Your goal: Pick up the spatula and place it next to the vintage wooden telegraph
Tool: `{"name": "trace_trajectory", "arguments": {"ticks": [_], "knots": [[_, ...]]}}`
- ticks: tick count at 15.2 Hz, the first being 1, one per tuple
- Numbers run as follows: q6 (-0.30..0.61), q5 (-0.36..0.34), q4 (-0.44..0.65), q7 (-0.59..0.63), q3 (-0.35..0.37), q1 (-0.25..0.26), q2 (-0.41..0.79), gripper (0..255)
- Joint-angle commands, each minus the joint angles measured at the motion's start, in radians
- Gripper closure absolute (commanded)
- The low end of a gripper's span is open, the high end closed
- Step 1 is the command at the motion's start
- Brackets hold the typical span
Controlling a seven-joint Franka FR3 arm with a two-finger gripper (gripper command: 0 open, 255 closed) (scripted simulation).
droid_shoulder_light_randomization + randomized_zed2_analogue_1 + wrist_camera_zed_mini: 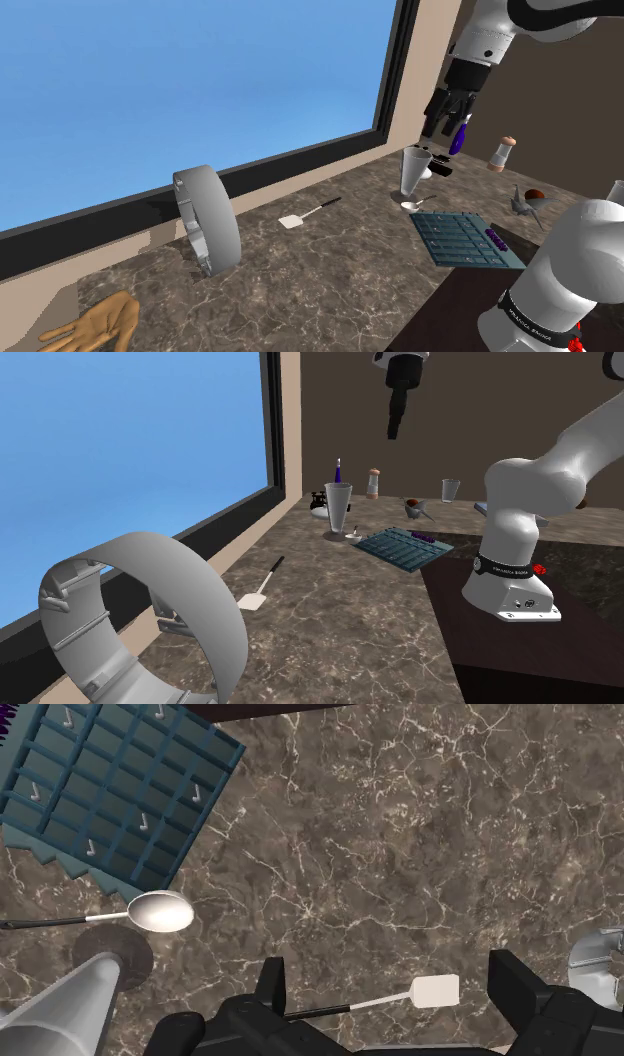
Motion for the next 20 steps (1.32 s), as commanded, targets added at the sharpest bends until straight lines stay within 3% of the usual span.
{"name": "trace_trajectory", "arguments": {"ticks": [1, 12, 16, 20], "knots": [[0.000, 0.000, 0.000, 0.000, 0.000, 0.000, 0.000, 0], [0.337, 0.084, -0.060, 0.521, 0.276, -0.086, 0.255, 0], [0.447, 0.065, -0.024, 0.721, 0.367, -0.132, 0.402, 0], [0.539, 0.003, 0.038, 0.937, 0.446, -0.186, 0.568, 0]]}}
